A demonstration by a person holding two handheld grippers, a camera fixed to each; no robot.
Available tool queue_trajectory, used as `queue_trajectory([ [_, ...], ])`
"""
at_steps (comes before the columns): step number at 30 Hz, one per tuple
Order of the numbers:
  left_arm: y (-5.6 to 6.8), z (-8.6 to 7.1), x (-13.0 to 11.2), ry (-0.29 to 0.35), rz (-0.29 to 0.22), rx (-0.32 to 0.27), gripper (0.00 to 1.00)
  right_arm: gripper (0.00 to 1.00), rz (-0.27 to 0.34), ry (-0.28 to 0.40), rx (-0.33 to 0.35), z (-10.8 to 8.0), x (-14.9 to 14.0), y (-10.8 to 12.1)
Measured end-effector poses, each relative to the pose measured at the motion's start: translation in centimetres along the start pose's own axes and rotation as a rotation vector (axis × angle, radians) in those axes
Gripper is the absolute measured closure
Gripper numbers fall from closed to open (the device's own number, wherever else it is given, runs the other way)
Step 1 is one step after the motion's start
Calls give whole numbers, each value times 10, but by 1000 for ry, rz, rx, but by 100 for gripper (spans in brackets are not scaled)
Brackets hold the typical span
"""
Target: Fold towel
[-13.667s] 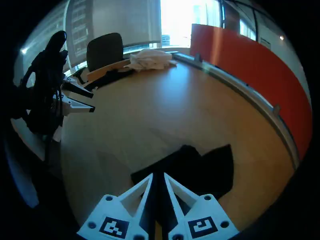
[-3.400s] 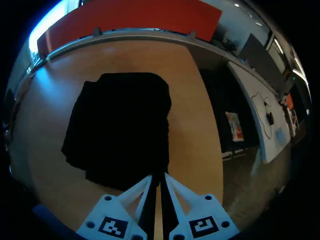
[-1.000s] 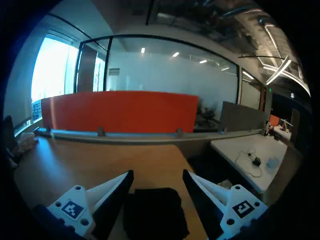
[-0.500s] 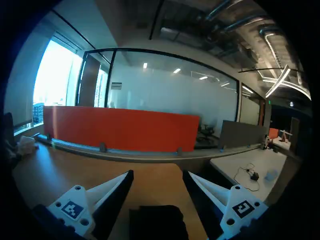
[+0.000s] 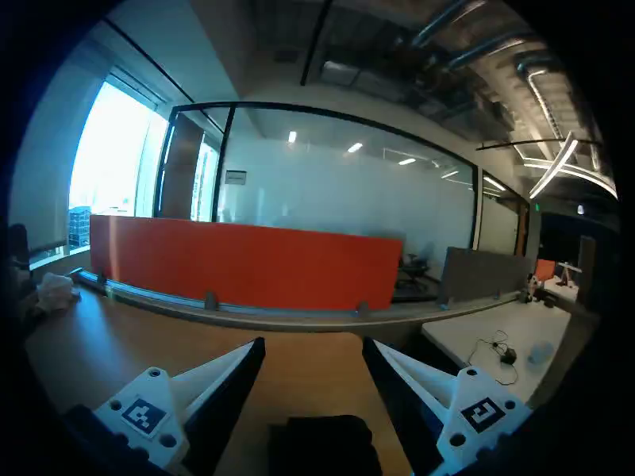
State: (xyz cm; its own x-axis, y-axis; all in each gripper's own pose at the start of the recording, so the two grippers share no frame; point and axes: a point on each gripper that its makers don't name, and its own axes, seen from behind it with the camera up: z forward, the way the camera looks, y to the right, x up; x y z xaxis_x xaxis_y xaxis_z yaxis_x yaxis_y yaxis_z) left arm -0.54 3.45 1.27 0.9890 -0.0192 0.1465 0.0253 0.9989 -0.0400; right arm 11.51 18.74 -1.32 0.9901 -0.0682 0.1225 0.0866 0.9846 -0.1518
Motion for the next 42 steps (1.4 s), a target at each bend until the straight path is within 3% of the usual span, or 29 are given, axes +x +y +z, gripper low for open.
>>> queue_trajectory([
  [7,-3,2,9,22,-5,-6,4,5,7,21,25,0,14,-31],
  [17,-9,2,21,52,-19,-15,4,5,8,59,90,-1,36,-96],
  [29,-23,1,33,85,-37,-13,4,5,28,100,139,-5,56,-164],
  [42,-28,1,34,92,-32,-20,4,5,43,107,176,-9,59,-215],
])
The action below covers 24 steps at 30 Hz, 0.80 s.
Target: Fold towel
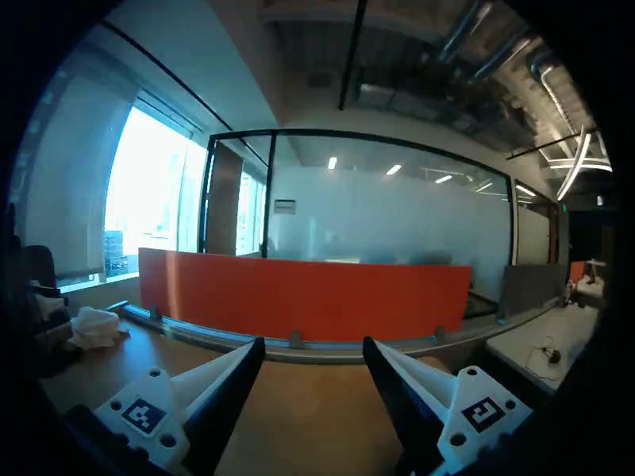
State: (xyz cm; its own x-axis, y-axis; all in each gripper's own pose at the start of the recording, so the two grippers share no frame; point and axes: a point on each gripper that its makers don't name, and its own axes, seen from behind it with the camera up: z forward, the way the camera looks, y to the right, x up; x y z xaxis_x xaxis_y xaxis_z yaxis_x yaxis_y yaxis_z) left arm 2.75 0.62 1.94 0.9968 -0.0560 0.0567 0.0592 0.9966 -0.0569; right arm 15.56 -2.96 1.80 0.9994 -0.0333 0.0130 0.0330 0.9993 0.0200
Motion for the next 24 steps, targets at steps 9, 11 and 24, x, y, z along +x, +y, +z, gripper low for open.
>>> queue_trajectory([
  [9,0,-1,-5,-1,16,-1,4,5,7,-3,0,1,3,-6],
  [11,1,-2,-7,-2,17,-3,4,5,8,-3,2,1,3,-8],
  [24,3,1,-32,6,36,-18,4,5,15,-13,39,-2,0,-31],
])
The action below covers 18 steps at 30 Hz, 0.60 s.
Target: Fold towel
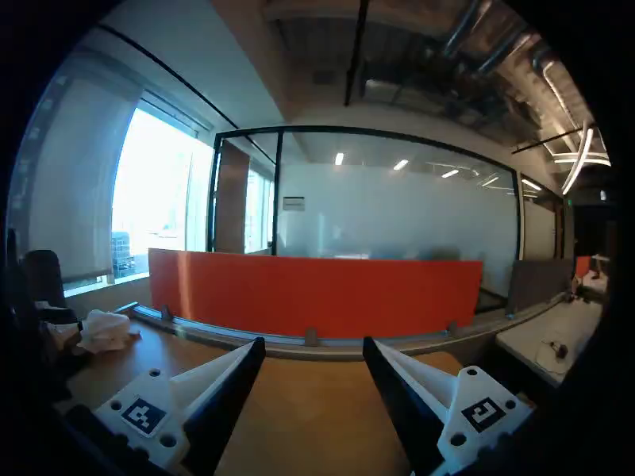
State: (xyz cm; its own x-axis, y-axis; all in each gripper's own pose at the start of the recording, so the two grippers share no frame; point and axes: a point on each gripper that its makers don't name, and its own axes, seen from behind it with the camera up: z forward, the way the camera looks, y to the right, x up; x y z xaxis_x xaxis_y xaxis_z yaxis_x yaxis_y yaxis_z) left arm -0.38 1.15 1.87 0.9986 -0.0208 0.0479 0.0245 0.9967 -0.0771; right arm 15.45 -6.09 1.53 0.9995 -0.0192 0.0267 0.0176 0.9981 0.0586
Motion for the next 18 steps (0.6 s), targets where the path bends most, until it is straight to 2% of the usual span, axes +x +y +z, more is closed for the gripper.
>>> queue_trajectory([
  [8,-5,-2,-23,18,19,26,4,5,-2,1,-4,-6,-6,-7],
  [18,-13,-6,-60,45,17,57,4,5,-4,17,-19,-12,-6,-8],
])
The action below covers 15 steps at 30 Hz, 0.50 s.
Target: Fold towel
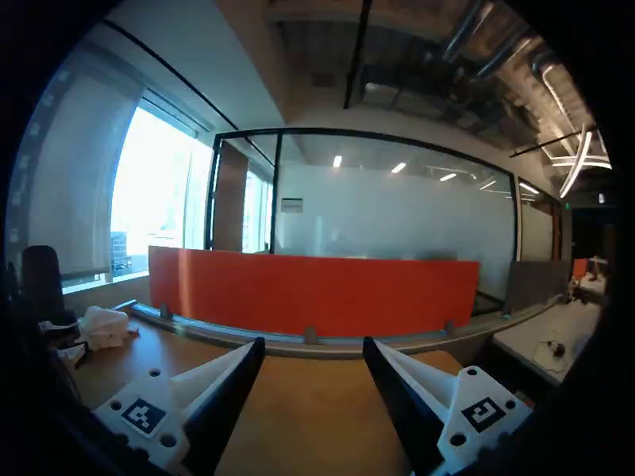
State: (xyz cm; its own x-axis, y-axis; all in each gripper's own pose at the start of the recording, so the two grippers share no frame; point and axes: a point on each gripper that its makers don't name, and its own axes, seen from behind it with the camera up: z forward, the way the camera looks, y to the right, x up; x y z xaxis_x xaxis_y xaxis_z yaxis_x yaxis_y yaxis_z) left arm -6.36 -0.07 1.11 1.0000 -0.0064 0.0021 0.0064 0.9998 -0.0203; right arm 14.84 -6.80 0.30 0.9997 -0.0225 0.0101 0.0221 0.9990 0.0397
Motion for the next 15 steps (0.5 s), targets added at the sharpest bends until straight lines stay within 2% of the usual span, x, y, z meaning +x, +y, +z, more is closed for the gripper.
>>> queue_trajectory([
  [11,-7,-6,-41,29,-44,24,4,5,-3,22,13,-2,-17,-9],
  [15,-7,-6,-53,40,-41,25,4,5,2,33,22,-3,-20,-14],
])
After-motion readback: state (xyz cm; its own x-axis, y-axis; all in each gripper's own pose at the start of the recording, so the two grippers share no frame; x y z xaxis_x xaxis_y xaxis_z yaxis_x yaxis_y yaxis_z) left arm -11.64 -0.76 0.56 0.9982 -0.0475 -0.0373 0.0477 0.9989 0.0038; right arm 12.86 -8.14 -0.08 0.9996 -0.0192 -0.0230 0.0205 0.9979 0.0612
